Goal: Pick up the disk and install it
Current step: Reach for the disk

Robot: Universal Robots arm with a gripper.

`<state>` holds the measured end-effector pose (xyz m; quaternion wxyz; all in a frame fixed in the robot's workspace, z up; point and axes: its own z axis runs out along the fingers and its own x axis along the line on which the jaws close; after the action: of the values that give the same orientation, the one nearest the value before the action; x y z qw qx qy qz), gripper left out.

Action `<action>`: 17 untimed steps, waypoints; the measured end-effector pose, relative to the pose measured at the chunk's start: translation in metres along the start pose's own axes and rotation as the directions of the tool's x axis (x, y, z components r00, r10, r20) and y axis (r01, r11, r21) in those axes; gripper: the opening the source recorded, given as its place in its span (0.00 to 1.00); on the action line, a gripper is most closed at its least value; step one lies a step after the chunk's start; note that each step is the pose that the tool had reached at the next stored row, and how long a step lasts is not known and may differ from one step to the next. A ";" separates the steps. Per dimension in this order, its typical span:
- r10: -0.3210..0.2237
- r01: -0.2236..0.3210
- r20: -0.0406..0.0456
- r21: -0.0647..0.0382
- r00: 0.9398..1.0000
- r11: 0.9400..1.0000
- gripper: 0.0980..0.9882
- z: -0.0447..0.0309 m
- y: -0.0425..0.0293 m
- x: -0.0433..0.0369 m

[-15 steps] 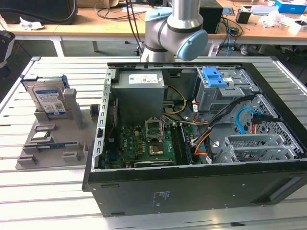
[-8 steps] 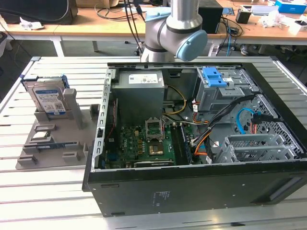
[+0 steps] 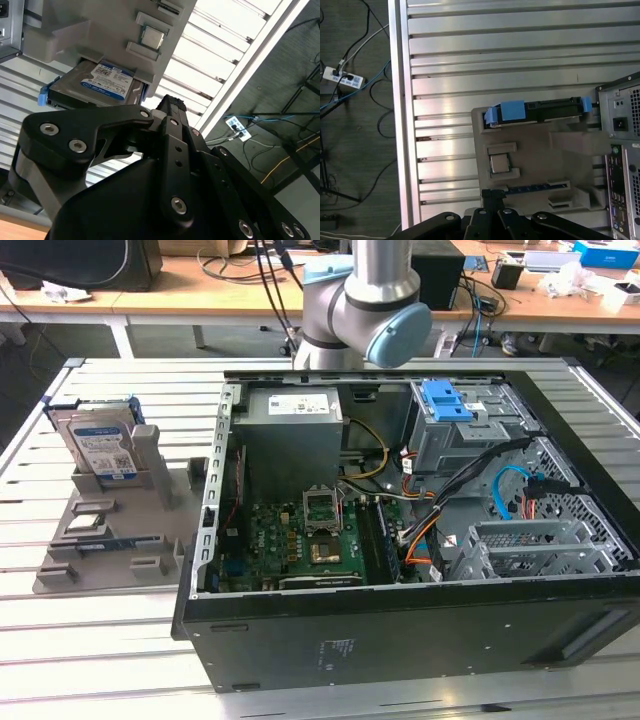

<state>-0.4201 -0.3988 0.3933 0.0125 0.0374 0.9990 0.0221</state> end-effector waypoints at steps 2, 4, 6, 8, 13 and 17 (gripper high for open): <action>0.000 0.000 0.000 0.000 1.000 1.000 0.01 -0.0001 0.0000 0.0025; 0.000 0.000 0.000 0.000 1.000 1.000 0.01 0.0000 0.0026 0.0027; 0.000 0.000 0.000 0.003 1.000 1.000 0.01 0.0002 0.0057 0.0025; 0.000 0.000 0.000 0.005 1.000 1.000 0.01 0.0003 0.0075 0.0020; 0.000 0.000 0.001 0.009 1.000 1.000 0.01 0.0005 0.0092 0.0003; 0.000 0.000 0.001 0.009 1.000 1.000 0.01 0.0004 0.0093 0.0000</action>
<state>-0.4195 -0.3895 0.3933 0.0126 0.0374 0.9991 0.0174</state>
